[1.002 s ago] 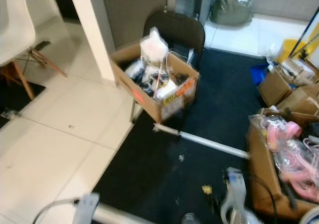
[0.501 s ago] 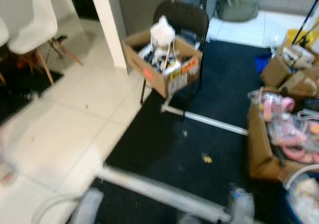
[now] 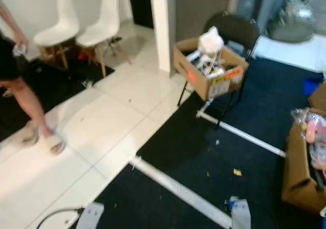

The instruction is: Picking trash to rubbish bin

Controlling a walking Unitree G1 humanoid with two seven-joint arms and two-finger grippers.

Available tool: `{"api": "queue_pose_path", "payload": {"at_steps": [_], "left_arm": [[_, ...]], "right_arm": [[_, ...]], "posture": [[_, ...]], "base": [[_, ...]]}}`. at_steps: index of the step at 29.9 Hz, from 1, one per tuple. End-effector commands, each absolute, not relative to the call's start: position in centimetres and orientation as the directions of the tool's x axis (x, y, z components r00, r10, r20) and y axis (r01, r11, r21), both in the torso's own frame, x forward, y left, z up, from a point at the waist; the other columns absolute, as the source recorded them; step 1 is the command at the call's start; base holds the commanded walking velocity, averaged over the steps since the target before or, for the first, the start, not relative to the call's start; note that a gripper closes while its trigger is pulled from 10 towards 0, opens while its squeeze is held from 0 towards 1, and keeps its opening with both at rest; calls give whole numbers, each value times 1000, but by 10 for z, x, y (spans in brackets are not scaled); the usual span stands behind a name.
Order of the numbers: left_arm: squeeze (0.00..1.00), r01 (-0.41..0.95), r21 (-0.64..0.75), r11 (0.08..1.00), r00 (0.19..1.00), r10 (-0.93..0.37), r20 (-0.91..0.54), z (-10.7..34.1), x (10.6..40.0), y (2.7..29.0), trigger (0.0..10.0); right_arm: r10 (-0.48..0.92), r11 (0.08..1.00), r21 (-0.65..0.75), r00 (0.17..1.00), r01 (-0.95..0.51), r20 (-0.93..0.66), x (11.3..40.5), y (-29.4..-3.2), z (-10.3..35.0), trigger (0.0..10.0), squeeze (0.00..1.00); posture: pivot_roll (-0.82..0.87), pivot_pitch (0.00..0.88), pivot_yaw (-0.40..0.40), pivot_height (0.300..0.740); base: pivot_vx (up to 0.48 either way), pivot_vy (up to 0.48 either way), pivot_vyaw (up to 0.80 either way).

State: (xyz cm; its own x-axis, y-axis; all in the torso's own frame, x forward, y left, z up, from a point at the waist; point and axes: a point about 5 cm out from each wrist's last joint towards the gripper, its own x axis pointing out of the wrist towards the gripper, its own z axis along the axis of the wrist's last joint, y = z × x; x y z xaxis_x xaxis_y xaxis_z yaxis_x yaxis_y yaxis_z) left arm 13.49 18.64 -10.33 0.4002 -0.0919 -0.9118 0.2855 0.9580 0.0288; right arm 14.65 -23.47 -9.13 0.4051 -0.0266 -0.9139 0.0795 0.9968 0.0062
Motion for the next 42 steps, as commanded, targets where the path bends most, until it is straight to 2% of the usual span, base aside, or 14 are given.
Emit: {"api": "queue_pose_path", "payload": {"at_steps": [1,7,22,28,35,42], "left_arm": [[0,392,73,917,382,-90,-920,-104,133,185,10000],[0,454,104,885,335,-62,-940,-107,125,185,10000],[0,521,85,850,289,-81,-954,-110,118,176,10000],[0,532,70,844,273,-92,-958,-112,114,172,10000],[0,514,71,855,241,-64,-969,-116,97,178,10000],[0,527,70,847,227,-61,-972,-117,90,184,10000]], "right_arm": [[-51,999,-46,363,24,-930,139,-235,-94,10000,0],[-56,998,-55,345,12,-937,137,-234,-95,10000,0],[-44,999,-44,329,7,-943,135,-230,-97,10000,0],[-65,998,-55,332,39,-941,133,-236,-97,10000,0],[-118,992,-99,287,81,-951,111,-252,-99,10000,0],[-134,989,-107,299,106,-945,112,-248,-100,10000,0]], "posture": [[-36,58,53,740],[-32,48,53,740],[-31,45,41,740],[-32,70,40,740],[-43,93,18,740],[-54,104,12,740]], "base": [[0,0,775],[0,0,775],[0,0,775],[0,0,775],[0,0,775],[0,0,776]]}}
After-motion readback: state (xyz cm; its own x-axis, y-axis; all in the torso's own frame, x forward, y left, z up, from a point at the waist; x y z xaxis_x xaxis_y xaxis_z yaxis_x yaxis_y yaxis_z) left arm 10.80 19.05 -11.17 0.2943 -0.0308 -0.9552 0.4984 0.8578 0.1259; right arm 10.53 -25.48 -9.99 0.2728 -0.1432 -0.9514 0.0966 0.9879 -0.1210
